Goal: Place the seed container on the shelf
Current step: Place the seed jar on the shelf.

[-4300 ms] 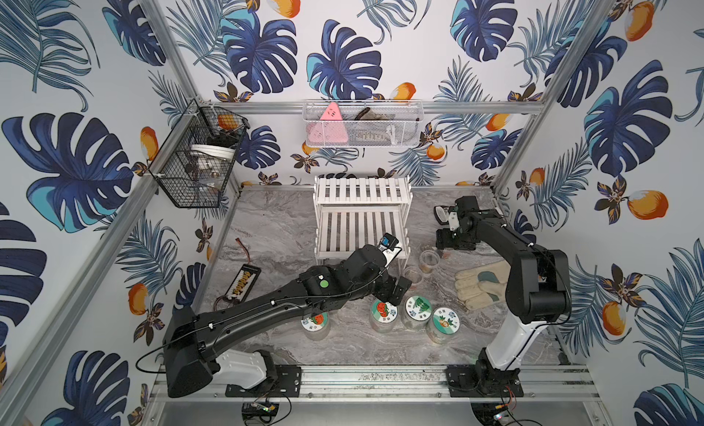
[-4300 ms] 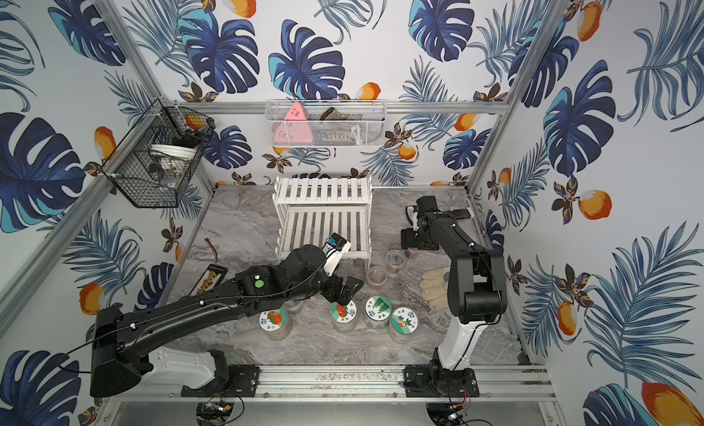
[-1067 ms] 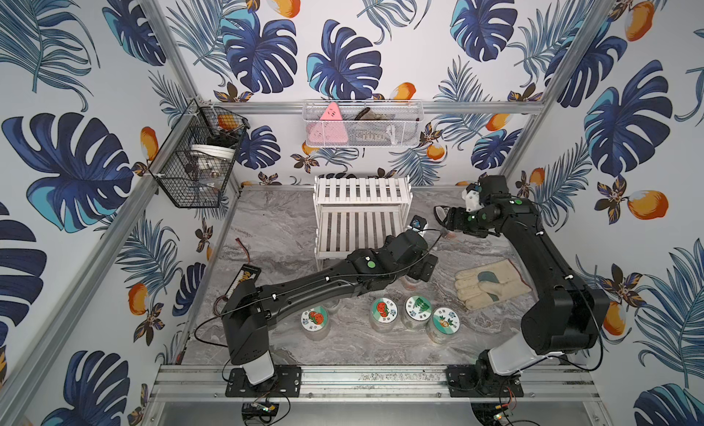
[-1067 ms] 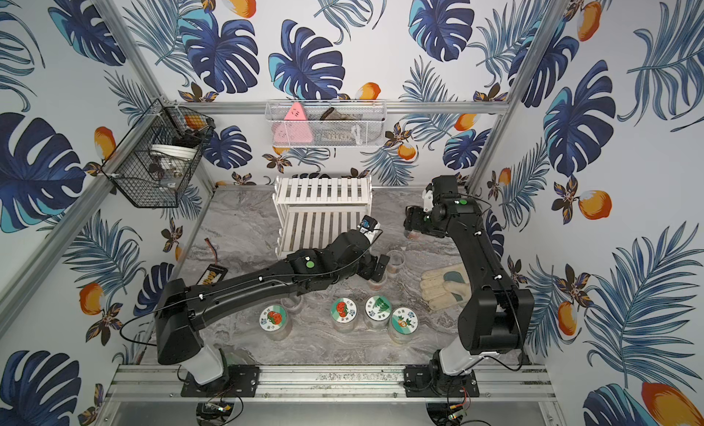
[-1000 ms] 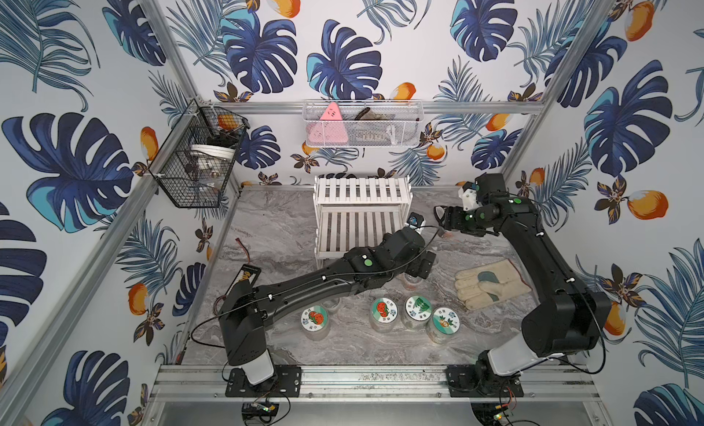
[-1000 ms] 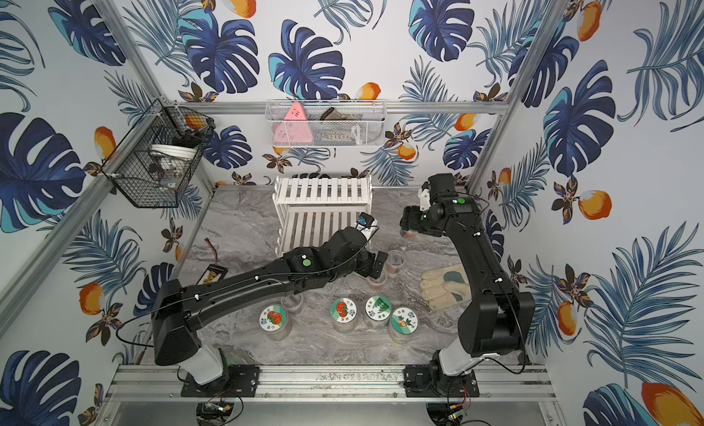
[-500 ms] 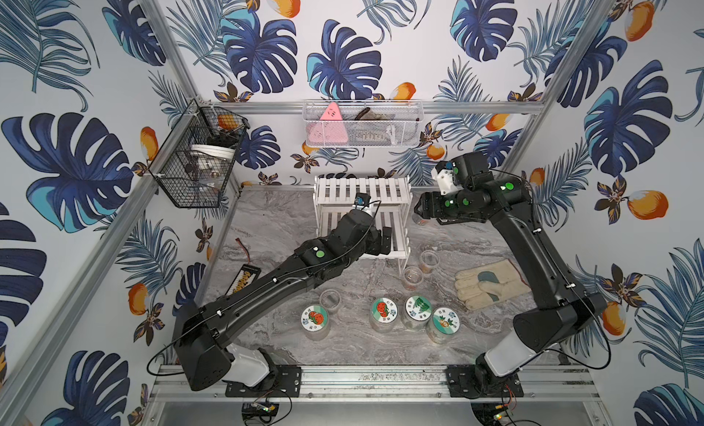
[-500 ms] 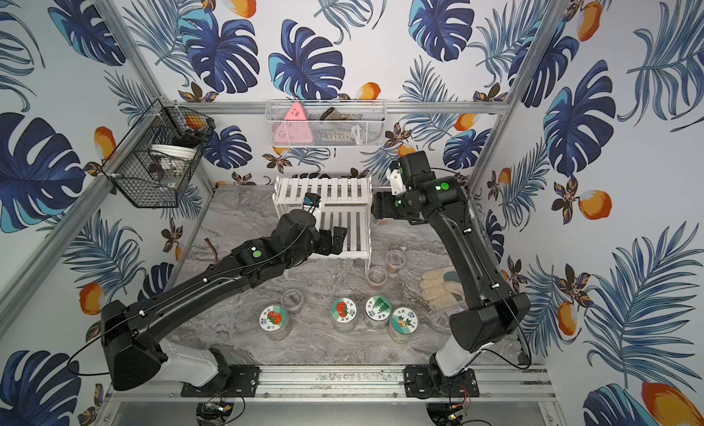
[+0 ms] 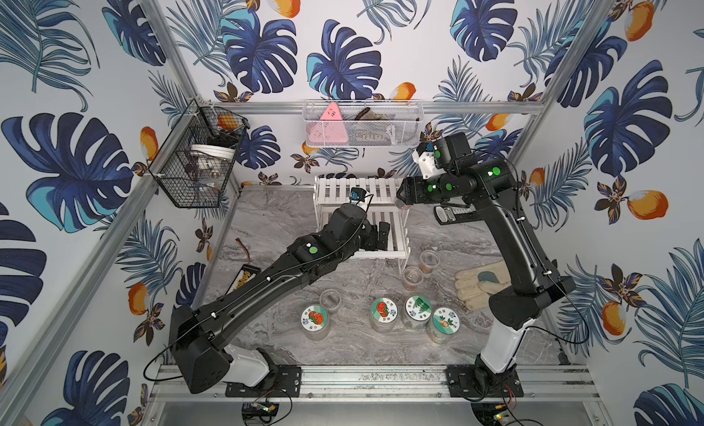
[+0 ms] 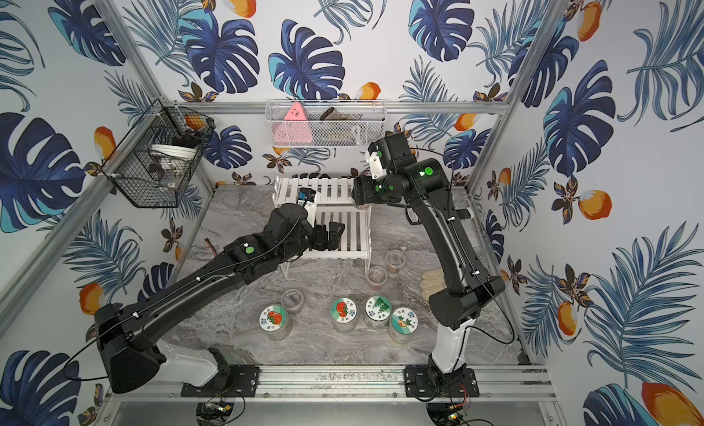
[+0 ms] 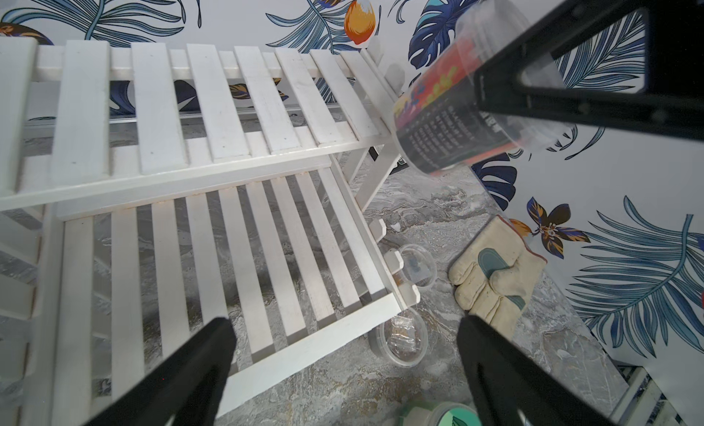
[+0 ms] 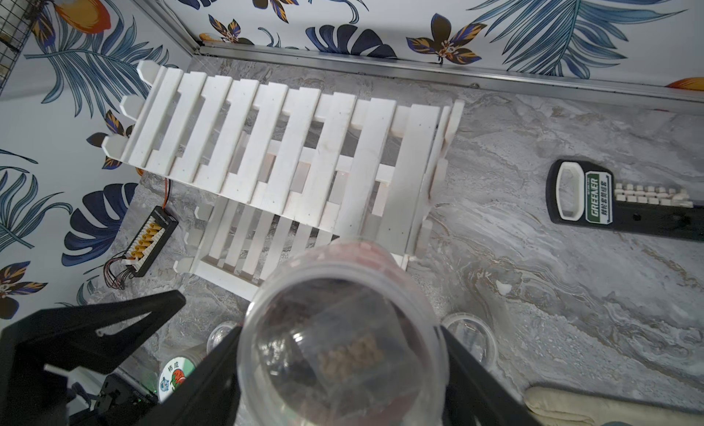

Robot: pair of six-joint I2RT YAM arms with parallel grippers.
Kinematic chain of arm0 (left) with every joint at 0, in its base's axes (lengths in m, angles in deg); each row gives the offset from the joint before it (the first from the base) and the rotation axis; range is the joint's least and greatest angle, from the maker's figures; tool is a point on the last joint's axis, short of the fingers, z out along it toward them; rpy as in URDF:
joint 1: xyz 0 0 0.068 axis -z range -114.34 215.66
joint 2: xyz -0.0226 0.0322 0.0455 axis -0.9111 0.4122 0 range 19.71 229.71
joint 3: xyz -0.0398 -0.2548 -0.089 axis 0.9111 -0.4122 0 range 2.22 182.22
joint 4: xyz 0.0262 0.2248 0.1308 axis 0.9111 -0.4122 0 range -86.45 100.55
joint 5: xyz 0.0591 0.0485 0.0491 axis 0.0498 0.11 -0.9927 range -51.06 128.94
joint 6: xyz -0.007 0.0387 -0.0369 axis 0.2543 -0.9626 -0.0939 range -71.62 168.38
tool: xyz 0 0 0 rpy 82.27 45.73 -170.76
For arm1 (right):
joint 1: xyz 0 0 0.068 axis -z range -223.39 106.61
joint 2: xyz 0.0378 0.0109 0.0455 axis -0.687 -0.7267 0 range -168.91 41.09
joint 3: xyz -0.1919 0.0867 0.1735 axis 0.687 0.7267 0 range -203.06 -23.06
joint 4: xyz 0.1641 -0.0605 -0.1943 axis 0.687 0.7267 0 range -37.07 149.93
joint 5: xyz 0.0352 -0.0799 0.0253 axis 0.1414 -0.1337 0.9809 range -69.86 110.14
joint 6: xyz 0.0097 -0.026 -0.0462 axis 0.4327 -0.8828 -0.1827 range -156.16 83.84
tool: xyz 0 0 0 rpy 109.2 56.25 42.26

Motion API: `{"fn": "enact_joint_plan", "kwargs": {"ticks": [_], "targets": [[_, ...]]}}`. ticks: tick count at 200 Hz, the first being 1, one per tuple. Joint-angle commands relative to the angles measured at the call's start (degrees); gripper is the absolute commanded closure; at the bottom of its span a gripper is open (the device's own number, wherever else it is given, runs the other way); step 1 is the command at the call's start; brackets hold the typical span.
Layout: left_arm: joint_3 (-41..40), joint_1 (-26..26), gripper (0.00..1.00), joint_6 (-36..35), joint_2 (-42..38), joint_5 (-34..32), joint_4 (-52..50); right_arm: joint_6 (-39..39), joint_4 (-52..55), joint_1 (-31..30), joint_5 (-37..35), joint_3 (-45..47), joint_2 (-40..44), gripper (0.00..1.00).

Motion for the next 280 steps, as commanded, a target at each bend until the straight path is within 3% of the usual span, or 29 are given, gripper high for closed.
{"fn": "enact_joint_plan", "kwargs": {"ticks": [1,162,280], "targets": [[0.6,-0.1,0.01,-0.7,-0.2,0.1,0.0,0.7,1.6,-0.2,-2.2,-2.7,-1.6,0.23],[3.1,-0.2,0.01,-1.8,0.4,-0.6,-0.7,1.0,-2.9,-0.2,-5.7,-9.7,-9.6,0.24],[3.9,-0.7,0.01,-1.9,0.5,-0.4,-1.0,3.1,-10.7,-2.1,-11.7,-5.8,-11.3,0.25]]}}
